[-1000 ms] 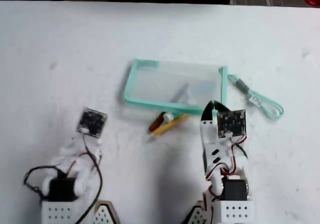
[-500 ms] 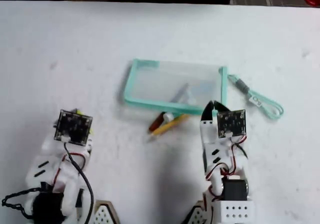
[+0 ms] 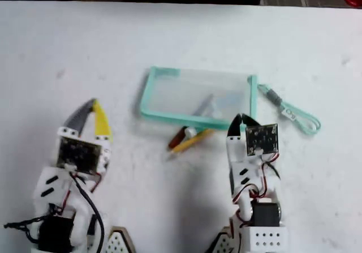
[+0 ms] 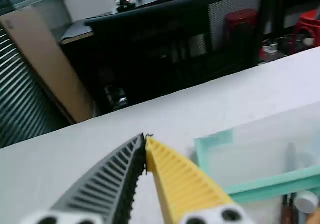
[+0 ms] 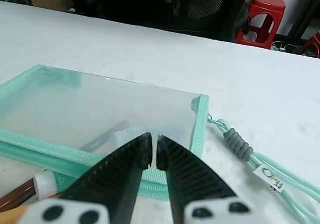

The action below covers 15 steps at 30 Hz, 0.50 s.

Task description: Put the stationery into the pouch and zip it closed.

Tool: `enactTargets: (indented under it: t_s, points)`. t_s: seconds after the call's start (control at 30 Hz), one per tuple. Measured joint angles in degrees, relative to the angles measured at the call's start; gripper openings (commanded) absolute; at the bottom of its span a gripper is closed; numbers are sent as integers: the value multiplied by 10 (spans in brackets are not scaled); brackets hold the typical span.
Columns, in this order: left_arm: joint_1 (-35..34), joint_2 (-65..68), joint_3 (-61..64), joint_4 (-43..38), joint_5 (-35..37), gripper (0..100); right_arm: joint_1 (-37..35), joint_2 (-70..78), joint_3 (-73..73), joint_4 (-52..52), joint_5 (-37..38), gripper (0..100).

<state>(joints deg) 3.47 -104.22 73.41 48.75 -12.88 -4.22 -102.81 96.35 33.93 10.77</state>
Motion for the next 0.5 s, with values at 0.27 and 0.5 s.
enactTargets:
  t_s: [0.27,0.5]
  points:
    - [62,207,-76,-39,-8,25,-1,0,0,11,0,18]
    - [56,440,-166,-42,39,27,-1,0,0,11,0,18]
